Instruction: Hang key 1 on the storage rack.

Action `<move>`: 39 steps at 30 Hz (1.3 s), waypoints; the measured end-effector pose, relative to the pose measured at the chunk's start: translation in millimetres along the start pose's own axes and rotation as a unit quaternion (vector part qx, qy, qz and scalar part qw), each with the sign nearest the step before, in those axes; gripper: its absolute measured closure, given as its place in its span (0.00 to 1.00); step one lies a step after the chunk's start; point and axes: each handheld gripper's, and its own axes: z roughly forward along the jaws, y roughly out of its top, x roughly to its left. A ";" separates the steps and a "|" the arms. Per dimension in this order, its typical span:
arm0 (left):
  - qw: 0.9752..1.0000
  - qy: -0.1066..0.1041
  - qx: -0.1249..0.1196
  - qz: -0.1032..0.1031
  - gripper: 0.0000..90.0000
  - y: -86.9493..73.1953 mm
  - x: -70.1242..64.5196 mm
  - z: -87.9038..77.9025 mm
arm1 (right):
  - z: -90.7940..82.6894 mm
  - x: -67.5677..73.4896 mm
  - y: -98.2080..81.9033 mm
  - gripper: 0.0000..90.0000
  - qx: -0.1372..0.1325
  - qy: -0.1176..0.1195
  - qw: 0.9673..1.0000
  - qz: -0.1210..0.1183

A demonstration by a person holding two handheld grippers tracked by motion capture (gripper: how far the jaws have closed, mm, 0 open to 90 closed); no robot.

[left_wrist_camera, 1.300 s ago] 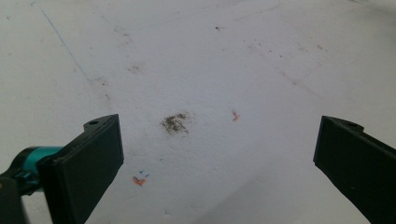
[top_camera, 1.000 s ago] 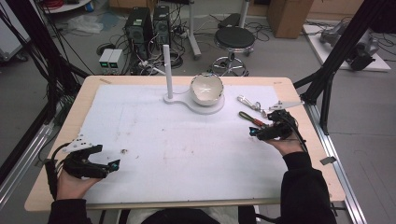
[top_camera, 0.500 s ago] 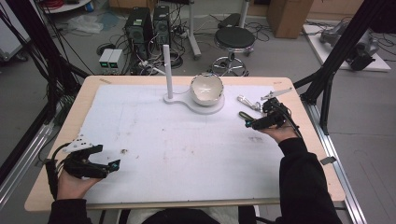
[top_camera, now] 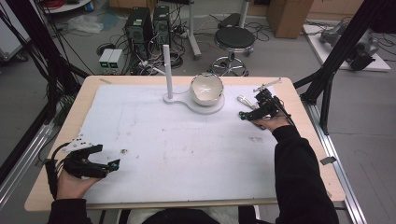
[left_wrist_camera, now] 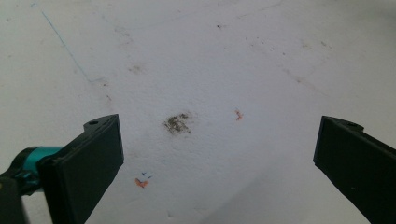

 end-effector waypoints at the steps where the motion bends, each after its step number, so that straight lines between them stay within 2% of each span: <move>1: 1.000 0.000 0.000 0.000 0.02 0.0 0.0 0.0 | 1.9 -1.6 0.9 0.01 -0.004 0.007 1.000 0.005; 3: 1.000 0.000 0.001 0.000 0.02 0.0 -0.1 0.0 | 7.8 -5.4 0.9 0.01 -0.001 0.010 1.000 0.013; 4: 1.000 0.001 0.001 0.001 0.02 -0.1 -0.1 0.1 | 15.4 -9.3 -0.5 0.01 0.014 0.010 1.000 0.018; 8: 1.000 0.000 0.002 0.001 0.02 0.0 0.0 0.8 | 26.0 -13.7 -2.5 0.01 0.029 0.007 0.999 0.011; 10: 1.000 0.000 0.003 0.001 0.02 -0.1 0.2 0.8 | 30.4 -16.6 -3.8 0.05 0.041 0.010 0.999 0.008; 14: 1.000 -0.001 0.004 0.002 0.02 -0.2 0.3 0.9 | 37.1 -26.8 -9.3 0.07 0.067 0.019 0.997 0.018; 18: 1.000 0.000 0.003 0.003 0.03 -0.4 -0.4 0.2 | 36.4 -39.5 -16.6 0.24 0.090 0.031 0.995 0.024; 19: 1.000 -0.001 0.002 0.006 0.03 -0.4 -0.3 -0.4 | 36.4 -39.5 -16.6 0.24 0.090 0.031 0.995 0.024; 23: 1.000 -0.003 0.000 0.006 0.04 -0.6 -0.6 -1.5 | 36.8 -41.8 -18.9 0.34 0.104 0.036 0.994 0.015; 26: 1.000 -0.003 0.001 0.005 0.04 -1.0 -0.7 -0.9 | 38.8 -42.2 -20.6 0.41 0.119 0.027 0.993 0.006; 31: 1.000 -0.004 0.001 0.003 0.04 -1.4 -0.5 -0.7 | 39.8 -44.1 -21.3 0.52 0.132 0.004 0.991 0.008; 34: 1.000 -0.004 0.001 0.003 0.04 -1.6 -0.4 -0.8 | 41.4 -45.4 -22.5 0.61 0.138 0.003 0.990 0.009; 37: 1.000 -0.004 0.002 0.004 0.04 -1.8 0.0 -0.9 | 44.3 -44.9 -24.0 0.72 0.155 -0.003 0.988 0.003; 39: 1.000 -0.004 0.002 0.003 0.04 -2.1 -0.1 -0.8 | 44.3 -44.3 -24.1 0.76 0.155 -0.005 0.988 -0.001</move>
